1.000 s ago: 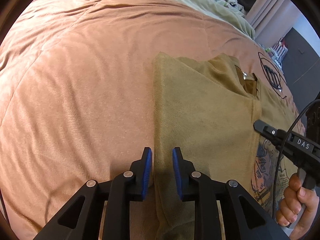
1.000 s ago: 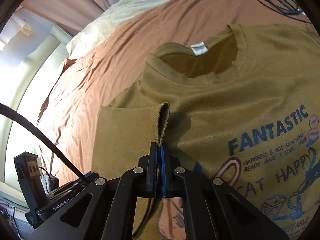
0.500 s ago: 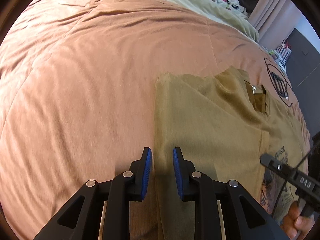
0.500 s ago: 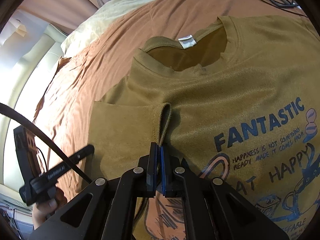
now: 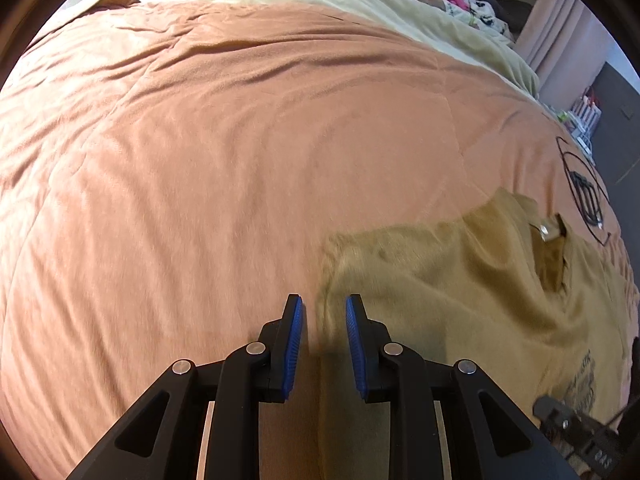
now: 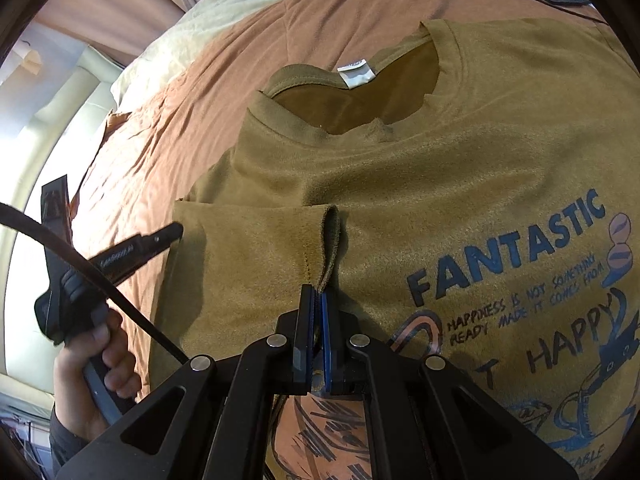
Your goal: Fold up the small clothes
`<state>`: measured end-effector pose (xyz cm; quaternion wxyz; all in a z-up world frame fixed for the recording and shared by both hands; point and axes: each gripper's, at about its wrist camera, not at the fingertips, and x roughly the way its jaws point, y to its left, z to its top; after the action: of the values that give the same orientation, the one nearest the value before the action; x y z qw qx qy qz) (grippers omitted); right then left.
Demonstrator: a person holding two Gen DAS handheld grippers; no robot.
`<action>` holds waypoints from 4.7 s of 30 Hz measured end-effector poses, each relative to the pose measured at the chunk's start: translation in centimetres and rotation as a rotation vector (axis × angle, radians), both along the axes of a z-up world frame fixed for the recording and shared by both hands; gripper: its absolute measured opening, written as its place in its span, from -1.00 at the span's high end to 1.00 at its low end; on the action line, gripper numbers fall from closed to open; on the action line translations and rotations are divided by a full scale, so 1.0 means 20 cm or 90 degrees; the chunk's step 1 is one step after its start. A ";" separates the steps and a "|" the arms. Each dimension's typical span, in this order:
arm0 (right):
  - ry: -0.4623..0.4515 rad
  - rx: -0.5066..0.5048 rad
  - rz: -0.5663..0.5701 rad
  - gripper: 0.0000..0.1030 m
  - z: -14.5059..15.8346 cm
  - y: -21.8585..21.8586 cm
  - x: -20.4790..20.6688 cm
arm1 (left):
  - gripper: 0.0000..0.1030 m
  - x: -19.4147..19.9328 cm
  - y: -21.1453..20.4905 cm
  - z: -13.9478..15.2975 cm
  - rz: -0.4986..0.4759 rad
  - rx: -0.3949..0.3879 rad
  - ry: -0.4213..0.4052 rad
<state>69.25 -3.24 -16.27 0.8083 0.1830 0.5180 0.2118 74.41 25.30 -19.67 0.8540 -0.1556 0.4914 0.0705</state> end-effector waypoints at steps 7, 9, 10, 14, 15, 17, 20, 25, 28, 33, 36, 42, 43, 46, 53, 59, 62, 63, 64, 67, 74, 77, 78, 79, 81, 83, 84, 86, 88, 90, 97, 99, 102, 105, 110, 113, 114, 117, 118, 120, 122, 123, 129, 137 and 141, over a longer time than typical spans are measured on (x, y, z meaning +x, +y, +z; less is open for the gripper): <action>0.004 -0.004 0.016 0.99 0.00 0.01 -0.02 | 0.78 0.05 0.02 0.03 0.014 0.023 -0.016; 0.010 -0.002 0.016 0.99 0.00 0.00 -0.02 | 0.78 0.04 0.02 0.05 0.022 0.031 -0.017; 0.014 -0.002 0.014 0.96 0.01 -0.02 -0.02 | 0.78 0.02 0.02 0.06 0.026 0.021 -0.017; 0.005 0.001 -0.001 0.21 0.06 -0.06 -0.06 | 0.75 -0.07 -0.01 0.08 0.003 -0.007 -0.013; -0.002 0.001 0.001 0.07 0.08 -0.06 -0.08 | 0.75 -0.11 -0.04 0.08 -0.007 -0.002 -0.007; -0.017 -0.007 0.008 -0.02 0.12 -0.06 -0.11 | 0.75 -0.18 -0.07 0.07 -0.016 -0.008 0.001; -0.025 -0.007 0.025 -0.02 0.16 -0.07 -0.17 | 0.73 -0.28 -0.09 0.06 -0.023 -0.028 0.012; -0.025 -0.006 0.033 -0.02 0.17 -0.14 -0.27 | 0.46 -0.46 -0.16 0.06 -0.046 -0.029 0.026; -0.026 -0.008 0.041 -0.02 0.18 -0.18 -0.33 | 0.46 -0.55 -0.19 0.07 -0.057 -0.032 0.036; -0.036 0.001 0.037 -0.02 0.24 -0.28 -0.43 | 0.46 -0.68 -0.24 0.08 -0.064 -0.033 0.044; -0.043 0.003 0.033 -0.02 0.27 -0.34 -0.50 | 0.46 -0.73 -0.25 0.07 -0.060 -0.023 0.050; -0.034 0.019 0.002 -0.02 0.30 -0.54 -0.59 | 0.70 -0.78 -0.25 0.04 -0.052 -0.024 0.056; -0.034 0.029 -0.012 -0.02 0.31 -0.60 -0.60 | 0.75 -0.78 -0.26 0.04 -0.056 -0.023 0.058; -0.038 0.038 -0.047 -0.02 0.37 -0.74 -0.62 | 0.75 -0.79 -0.24 0.05 -0.048 -0.017 0.059; -0.086 0.035 -0.038 -0.22 0.45 -0.90 -0.73 | 0.75 -0.82 -0.25 0.12 -0.026 0.024 0.059; -0.099 0.022 -0.075 -0.22 0.44 -1.08 -0.74 | 0.73 -0.85 -0.30 0.23 -0.027 0.019 0.052; -0.108 0.025 -0.099 -0.22 0.44 -1.18 -0.75 | 0.70 -0.85 -0.37 0.30 -0.039 0.025 0.043; -0.110 0.029 -0.108 -0.22 0.44 -1.21 -0.75 | 0.66 -0.85 -0.39 0.32 -0.041 0.024 0.039; -0.110 0.032 -0.118 -0.22 0.44 -1.25 -0.75 | 0.62 -0.84 -0.42 0.34 -0.042 0.021 0.034; -0.110 0.041 -0.146 -0.22 0.44 -1.37 -0.75 | 0.53 -0.80 -0.51 0.41 -0.051 0.014 0.016; -0.110 0.050 -0.201 -0.22 0.41 -1.58 -0.76 | 0.50 -0.68 -0.77 0.49 -0.089 0.009 -0.014; -0.106 0.059 -0.225 -0.22 0.39 -1.65 -0.75 | 0.50 -0.60 -0.92 0.50 -0.115 0.008 -0.021; -0.104 0.061 -0.233 -0.22 0.38 -1.67 -0.75 | 0.50 -0.57 -0.97 0.50 -0.123 0.006 -0.024; -0.104 0.062 -0.241 -0.21 0.37 -1.69 -0.74 | 0.50 -0.55 -1.01 0.50 -0.129 0.005 -0.026; -0.110 0.066 -0.259 -0.18 0.37 -1.75 -0.74 | 0.50 -0.51 -1.11 0.50 -0.143 -0.001 -0.034; -0.103 0.072 -0.274 -0.13 0.35 -1.79 -0.73 | 0.50 -0.47 -1.20 0.50 -0.157 -0.005 -0.040; -0.101 0.076 -0.281 -0.12 0.34 -1.81 -0.74 | 0.50 -0.44 -1.25 0.50 -0.165 -0.007 -0.042; -0.093 0.085 -0.297 -0.07 0.32 -1.85 -0.74 | 0.50 -0.40 -1.34 0.49 -0.181 -0.012 -0.042; -0.089 0.096 -0.310 -0.03 0.29 -1.88 -0.73 | 0.50 -0.35 -1.44 0.47 -0.197 -0.015 -0.041; -0.089 0.096 -0.325 0.03 0.28 -1.90 -0.73 | 0.50 -0.31 -1.52 0.45 -0.212 -0.020 -0.040; -0.089 0.124 -0.357 0.14 0.24 -1.94 -0.72 | 0.50 -0.21 -1.75 0.39 -0.242 -0.066 -0.045; -0.087 0.132 -0.369 0.16 0.22 -1.95 -0.70 | 0.50 -0.17 -1.81 0.37 -0.251 -0.069 -0.043; -0.078 0.134 -0.380 0.19 0.18 -1.95 -0.65 | 0.50 -0.14 -1.88 0.34 -0.261 -0.073 -0.043; -0.062 0.148 -0.389 0.25 0.14 -1.94 -0.58 | 0.50 -0.10 -1.96 0.30 -0.276 -0.075 -0.040; -0.036 0.169 -0.429 0.46 0.08 -1.97 -0.50 | 0.51 -0.04 -2.09 0.23 -0.297 -0.081 -0.035; -0.041 0.164 -0.437 0.65 0.08 -1.97 -0.46 | 0.55 0.00 -2.16 0.19 -0.312 -0.077 -0.028; -0.042 0.159 -0.439 0.70 0.08 -1.97 -0.44 | 0.62 0.01 -2.18 0.18 -0.316 -0.076 -0.027; -0.045 0.139 -0.440 0.95 0.10 -1.95 -0.44 | 0.71 0.05 -2.23 0.15 -0.332 -0.079 -0.025; -0.053 0.139 -0.437 0.96 0.12 -1.94 -0.44 | 0.74 0.07 -2.26 0.14 -0.337 -0.081 -0.024; -0.063 0.132 -0.432 0.96 0.14 -1.92 -0.46 | 0.83 0.09 -2.30 0.13 -0.346 -0.082 -0.023; -0.077 0.133 -0.423 0.97 0.18 -1.90 -0.47 | 0.88 0.11 -2.33 0.12 -0.353 -0.096 -0.022; -0.085 0.132 -0.418 0.97 0.21 -1.89 -0.48 | 0.88 0.12 -2.35 0.12 -0.355 -0.102 -0.023; -0.116 0.150 -0.372 0.97 0.29 -1.85 -0.50 | 0.90 0.12 -2.45 0.11 -0.378 -0.131 -0.015; -0.130 0.172 -0.311 0.97 0.33 -1.83 -0.52 | 0.94 0.11 -2.45 0.03 -0.367 -0.170 0.027; -0.130 0.176 -0.290 0.97 0.33 -1.80 -0.47 | 0.97 0.11 -2.46 -0.01 -0.356 -0.179 0.039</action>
<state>59.83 -39.20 -9.72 0.8505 0.3805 0.3458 0.1107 76.65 -23.82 -19.81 0.7954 -0.1288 0.5455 -0.2306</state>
